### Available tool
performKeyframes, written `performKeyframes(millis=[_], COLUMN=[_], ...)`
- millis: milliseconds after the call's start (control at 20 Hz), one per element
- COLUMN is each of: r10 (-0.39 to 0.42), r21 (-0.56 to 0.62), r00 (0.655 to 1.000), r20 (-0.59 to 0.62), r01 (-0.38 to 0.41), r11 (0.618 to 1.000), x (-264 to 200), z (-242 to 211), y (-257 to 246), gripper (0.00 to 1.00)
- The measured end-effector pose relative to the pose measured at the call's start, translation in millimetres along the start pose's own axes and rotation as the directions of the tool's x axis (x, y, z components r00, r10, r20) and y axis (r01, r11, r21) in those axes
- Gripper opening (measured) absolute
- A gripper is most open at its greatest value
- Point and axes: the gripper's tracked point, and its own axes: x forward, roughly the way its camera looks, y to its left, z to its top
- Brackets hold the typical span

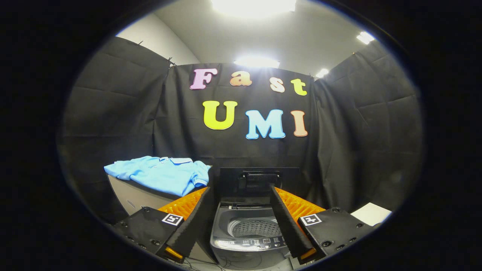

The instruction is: Put the clothes into the washing machine and then close the washing machine lid.

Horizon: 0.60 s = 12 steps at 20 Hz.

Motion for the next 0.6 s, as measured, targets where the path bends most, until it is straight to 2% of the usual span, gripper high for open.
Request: performKeyframes(millis=[600], r10=[0.18], r21=[0.013], r00=[0.984], r20=[0.0], r01=[-0.18], r11=[0.984], x=[59], z=[35], y=[64], gripper=[0.97])
